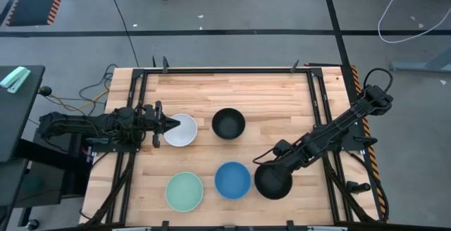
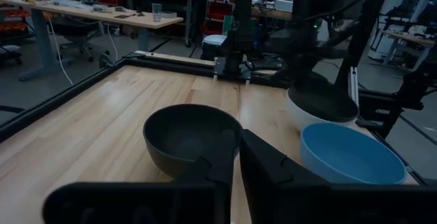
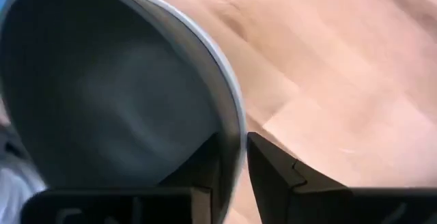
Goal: Nest bowls inside each other
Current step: Stack the right black bowl on the right white bowl, then stack the white bowl on the top black bowl
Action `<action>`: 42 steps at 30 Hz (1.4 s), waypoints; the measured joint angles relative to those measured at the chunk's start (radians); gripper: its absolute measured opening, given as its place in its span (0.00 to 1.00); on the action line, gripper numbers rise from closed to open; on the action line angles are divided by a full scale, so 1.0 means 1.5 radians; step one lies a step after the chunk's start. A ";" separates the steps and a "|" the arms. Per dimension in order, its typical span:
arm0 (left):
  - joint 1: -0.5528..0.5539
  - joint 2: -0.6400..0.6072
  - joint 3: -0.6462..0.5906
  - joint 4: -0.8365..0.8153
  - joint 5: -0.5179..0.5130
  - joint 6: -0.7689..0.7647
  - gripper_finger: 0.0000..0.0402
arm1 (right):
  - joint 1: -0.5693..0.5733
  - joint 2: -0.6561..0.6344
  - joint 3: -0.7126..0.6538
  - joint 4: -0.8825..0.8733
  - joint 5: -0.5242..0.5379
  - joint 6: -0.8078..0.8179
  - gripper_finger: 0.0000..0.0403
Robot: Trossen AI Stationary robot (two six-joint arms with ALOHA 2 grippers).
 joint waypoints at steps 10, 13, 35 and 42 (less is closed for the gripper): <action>0.000 0.000 0.000 -0.009 0.000 0.003 0.09 | 0.000 -0.001 0.000 -0.017 -0.007 -0.005 0.26; 0.000 0.000 0.000 -0.009 0.000 0.004 0.09 | 0.000 -0.010 0.000 -0.018 -0.007 -0.006 0.26; 0.000 0.075 0.084 -0.223 -0.080 -0.131 0.11 | -0.113 -0.077 0.000 -0.056 0.045 -0.165 0.26; -0.004 0.196 0.258 -0.396 0.017 -0.197 0.08 | -0.155 -0.077 0.000 -0.056 0.078 -0.267 0.26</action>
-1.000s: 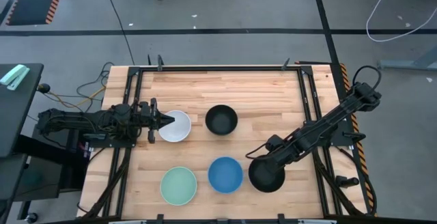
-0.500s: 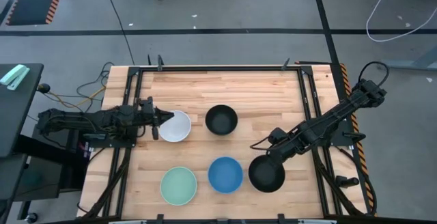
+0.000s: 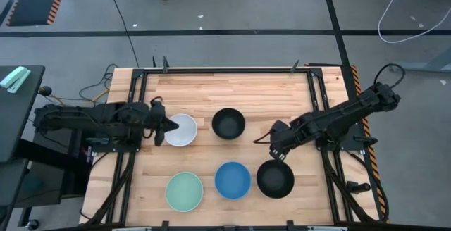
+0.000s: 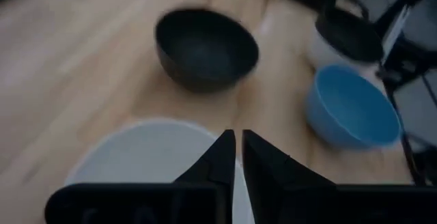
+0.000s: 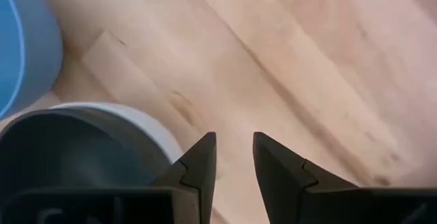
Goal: Nest bowls inside each other
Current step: Stack the white bowl on the top black bowl
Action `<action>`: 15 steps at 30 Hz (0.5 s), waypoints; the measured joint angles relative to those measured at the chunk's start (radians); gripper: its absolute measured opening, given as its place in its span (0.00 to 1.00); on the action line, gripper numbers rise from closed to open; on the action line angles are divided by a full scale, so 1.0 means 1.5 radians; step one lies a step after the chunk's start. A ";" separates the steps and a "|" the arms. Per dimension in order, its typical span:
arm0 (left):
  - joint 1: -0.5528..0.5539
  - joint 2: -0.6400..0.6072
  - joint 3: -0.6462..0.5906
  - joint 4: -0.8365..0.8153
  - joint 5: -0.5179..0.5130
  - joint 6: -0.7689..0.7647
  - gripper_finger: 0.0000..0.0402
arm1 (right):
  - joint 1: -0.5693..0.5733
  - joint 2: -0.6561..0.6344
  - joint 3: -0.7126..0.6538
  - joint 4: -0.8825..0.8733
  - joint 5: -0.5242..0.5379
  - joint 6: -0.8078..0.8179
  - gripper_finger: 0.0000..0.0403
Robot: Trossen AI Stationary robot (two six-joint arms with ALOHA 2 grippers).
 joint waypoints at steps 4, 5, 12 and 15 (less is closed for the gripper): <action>-0.013 0.087 0.082 -0.166 0.025 -0.063 0.06 | -0.007 0.000 0.000 0.001 0.015 -0.035 0.26; -0.017 0.110 0.096 -0.203 0.030 -0.078 0.06 | -0.009 0.000 0.000 0.001 0.018 -0.043 0.26; -0.034 0.247 0.149 -0.374 0.045 -0.132 0.07 | -0.012 -0.003 0.000 0.020 0.045 -0.082 0.26; -0.014 0.283 0.151 -0.396 0.020 -0.134 0.08 | -0.012 -0.006 0.000 0.028 0.050 -0.092 0.26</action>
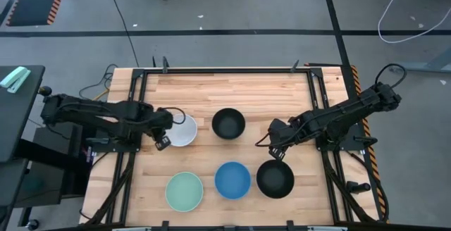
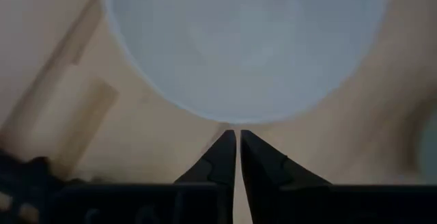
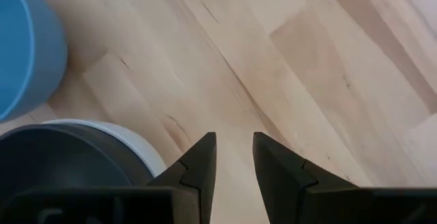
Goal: Nest bowls inside each other
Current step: Stack the white bowl on the top black bowl
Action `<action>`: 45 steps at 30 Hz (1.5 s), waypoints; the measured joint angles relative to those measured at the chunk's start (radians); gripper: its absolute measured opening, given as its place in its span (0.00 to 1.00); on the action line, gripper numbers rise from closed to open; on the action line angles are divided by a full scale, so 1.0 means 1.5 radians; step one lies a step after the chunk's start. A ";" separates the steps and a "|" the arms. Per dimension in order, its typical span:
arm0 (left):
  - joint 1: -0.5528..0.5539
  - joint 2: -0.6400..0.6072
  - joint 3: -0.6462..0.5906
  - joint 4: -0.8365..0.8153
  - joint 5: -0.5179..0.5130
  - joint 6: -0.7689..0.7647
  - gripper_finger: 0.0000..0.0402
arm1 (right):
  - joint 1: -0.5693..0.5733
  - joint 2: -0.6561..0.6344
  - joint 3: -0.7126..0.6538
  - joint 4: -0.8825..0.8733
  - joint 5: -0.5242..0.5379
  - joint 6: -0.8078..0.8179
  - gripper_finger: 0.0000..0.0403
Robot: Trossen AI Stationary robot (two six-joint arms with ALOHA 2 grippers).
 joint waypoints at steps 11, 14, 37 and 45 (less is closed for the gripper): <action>0.175 0.040 0.000 0.068 -0.011 0.139 0.05 | 0.000 0.001 0.000 0.015 0.013 -0.014 0.26; 0.232 0.039 0.000 0.071 0.004 0.167 0.06 | 0.000 0.001 0.000 0.024 0.013 -0.018 0.26; 0.301 0.177 0.010 0.127 0.073 0.230 0.17 | 0.000 0.001 0.000 0.026 0.035 -0.036 0.26; 0.302 0.180 0.143 0.074 0.033 0.243 0.19 | 0.000 0.001 0.000 0.026 0.035 -0.036 0.26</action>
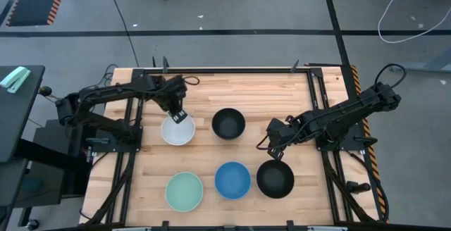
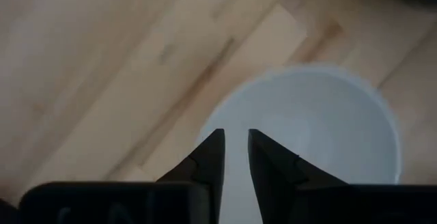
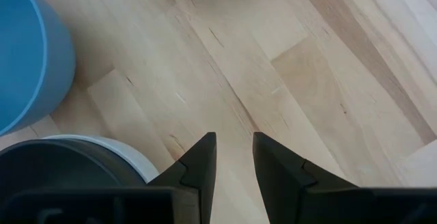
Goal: Nest bowls inside each other
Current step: Stack the white bowl on the top black bowl
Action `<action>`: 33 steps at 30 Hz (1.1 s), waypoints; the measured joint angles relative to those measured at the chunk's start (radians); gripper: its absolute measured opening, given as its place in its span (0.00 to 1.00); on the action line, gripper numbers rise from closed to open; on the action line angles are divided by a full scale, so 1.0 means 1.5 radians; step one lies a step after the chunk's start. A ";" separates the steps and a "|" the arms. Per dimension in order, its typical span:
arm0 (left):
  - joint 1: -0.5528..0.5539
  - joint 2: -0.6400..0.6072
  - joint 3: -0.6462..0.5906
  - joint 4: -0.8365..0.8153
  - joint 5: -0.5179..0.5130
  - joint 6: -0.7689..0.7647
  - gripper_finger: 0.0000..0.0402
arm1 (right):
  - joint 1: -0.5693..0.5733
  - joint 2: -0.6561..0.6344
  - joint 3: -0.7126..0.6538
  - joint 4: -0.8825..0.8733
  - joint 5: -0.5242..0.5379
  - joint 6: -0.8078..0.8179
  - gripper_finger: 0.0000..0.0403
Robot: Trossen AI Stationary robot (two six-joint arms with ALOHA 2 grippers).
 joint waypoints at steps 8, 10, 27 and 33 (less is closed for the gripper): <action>0.022 0.055 0.039 -0.074 -0.009 0.016 0.21 | 0.000 0.000 0.000 0.000 0.000 0.002 0.26; 0.028 0.071 0.039 -0.085 -0.015 0.017 0.22 | 0.000 0.000 0.000 0.000 0.000 0.002 0.26; 0.025 0.140 0.039 -0.070 -0.001 0.046 0.23 | 0.002 0.000 0.000 -0.001 0.000 0.000 0.26; 0.025 0.140 0.039 -0.051 0.007 0.051 0.23 | 0.002 0.000 0.000 -0.001 0.000 0.000 0.26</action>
